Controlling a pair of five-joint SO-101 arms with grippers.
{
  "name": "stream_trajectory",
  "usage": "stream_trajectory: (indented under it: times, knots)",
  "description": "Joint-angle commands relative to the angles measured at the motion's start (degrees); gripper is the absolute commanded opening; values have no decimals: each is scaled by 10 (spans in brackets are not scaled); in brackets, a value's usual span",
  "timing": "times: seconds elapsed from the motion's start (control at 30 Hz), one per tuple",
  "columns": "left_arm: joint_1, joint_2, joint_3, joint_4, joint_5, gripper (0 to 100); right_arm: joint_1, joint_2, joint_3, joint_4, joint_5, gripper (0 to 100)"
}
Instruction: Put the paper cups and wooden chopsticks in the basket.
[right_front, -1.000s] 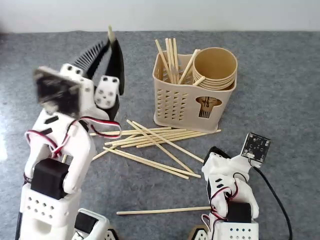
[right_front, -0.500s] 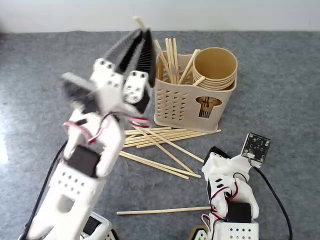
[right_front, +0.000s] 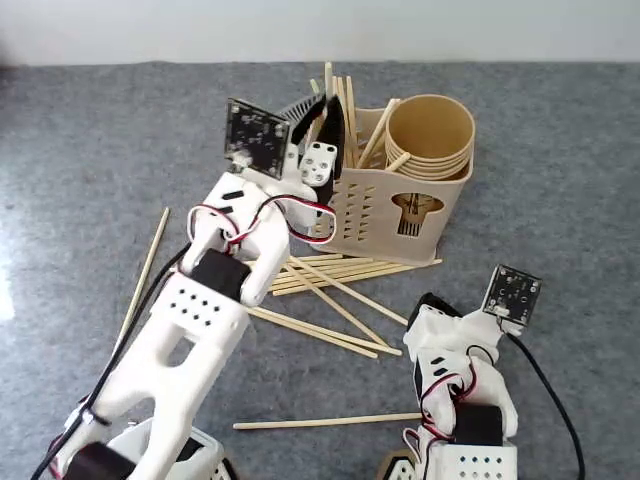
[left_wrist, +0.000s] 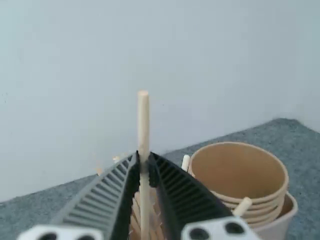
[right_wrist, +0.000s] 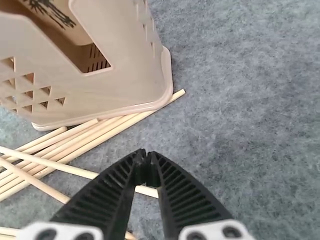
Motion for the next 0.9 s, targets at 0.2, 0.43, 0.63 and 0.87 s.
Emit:
stream_trajectory:
  times: [0.2, 0.43, 0.63, 0.87]
  knots:
    - [4, 38, -4, -14, -5, 13, 4, -10, 10, 2, -4, 8]
    - [-8, 64, -11, 29, 9, 147, 4, -10, 10, 3, -4, 8]
    - [-13, 0, -82, 200, 53, 196, 4, -10, 10, 3, -4, 8]
    - [-108, -109, -143, 370, 53, 198, 4, -10, 10, 3, -2, 8]
